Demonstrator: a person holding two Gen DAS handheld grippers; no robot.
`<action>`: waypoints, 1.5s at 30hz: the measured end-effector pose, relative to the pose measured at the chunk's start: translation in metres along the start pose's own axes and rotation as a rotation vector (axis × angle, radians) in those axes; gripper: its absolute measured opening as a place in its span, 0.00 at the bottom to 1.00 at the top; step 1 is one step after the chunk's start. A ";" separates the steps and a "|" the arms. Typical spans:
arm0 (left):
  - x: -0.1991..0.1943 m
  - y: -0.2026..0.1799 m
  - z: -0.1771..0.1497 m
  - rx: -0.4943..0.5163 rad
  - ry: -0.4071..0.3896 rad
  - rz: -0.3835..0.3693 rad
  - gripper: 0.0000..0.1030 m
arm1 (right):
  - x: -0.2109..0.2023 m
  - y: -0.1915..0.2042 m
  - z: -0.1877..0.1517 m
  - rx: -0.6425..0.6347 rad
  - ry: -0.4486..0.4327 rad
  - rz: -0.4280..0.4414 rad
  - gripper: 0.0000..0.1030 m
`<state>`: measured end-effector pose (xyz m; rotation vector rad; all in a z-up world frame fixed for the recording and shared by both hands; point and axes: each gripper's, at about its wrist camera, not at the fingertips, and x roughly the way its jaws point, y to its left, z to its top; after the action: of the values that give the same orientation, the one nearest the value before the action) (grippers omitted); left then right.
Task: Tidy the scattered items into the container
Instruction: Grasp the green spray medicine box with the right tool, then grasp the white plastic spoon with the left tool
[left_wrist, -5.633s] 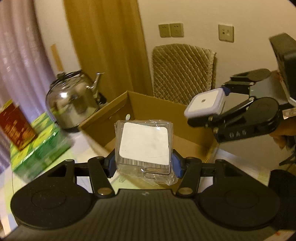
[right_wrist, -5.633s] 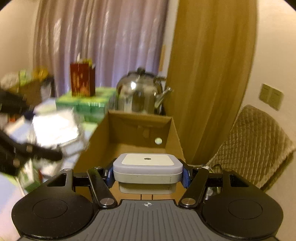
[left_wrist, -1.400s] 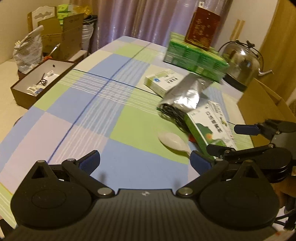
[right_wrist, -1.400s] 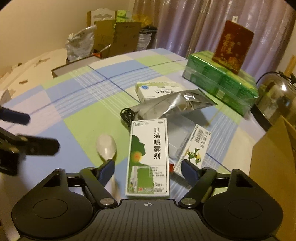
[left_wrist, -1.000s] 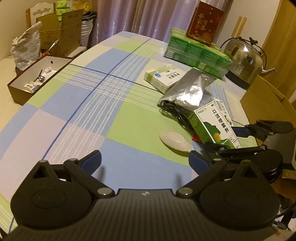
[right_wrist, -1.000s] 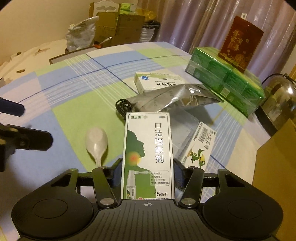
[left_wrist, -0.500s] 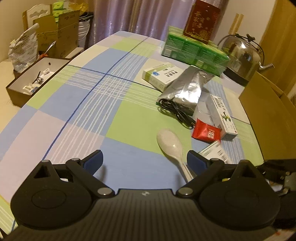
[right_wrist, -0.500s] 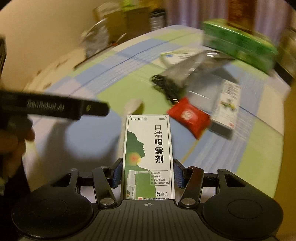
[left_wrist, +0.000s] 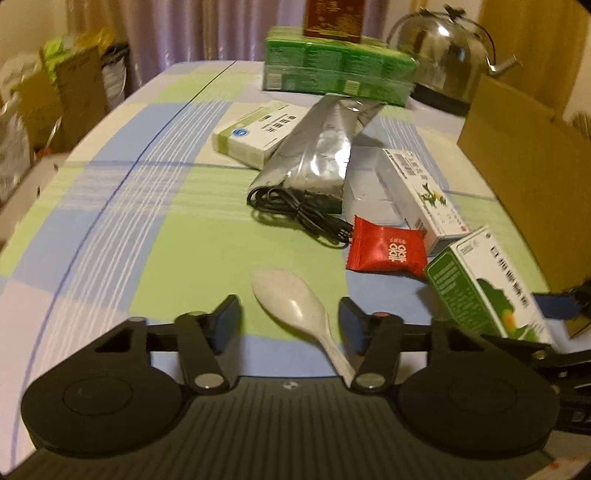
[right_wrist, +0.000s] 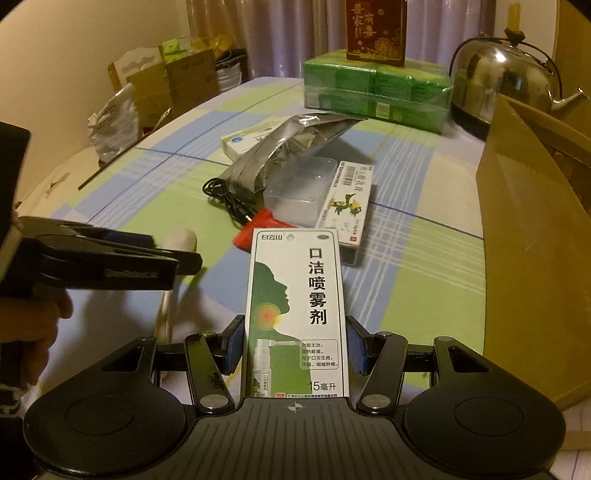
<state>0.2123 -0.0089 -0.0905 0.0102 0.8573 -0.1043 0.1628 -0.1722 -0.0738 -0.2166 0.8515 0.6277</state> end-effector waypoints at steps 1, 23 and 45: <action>0.001 -0.001 0.001 0.019 -0.002 -0.001 0.37 | 0.000 0.000 0.000 0.002 -0.002 0.002 0.51; -0.013 -0.039 -0.018 0.208 0.005 -0.126 0.24 | -0.025 -0.015 -0.025 0.129 -0.023 -0.030 0.51; -0.040 -0.044 -0.042 0.252 0.034 -0.125 0.26 | -0.032 -0.016 -0.030 0.155 -0.035 -0.033 0.51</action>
<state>0.1503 -0.0470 -0.0862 0.1954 0.8744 -0.3297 0.1379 -0.2110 -0.0700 -0.0784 0.8567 0.5309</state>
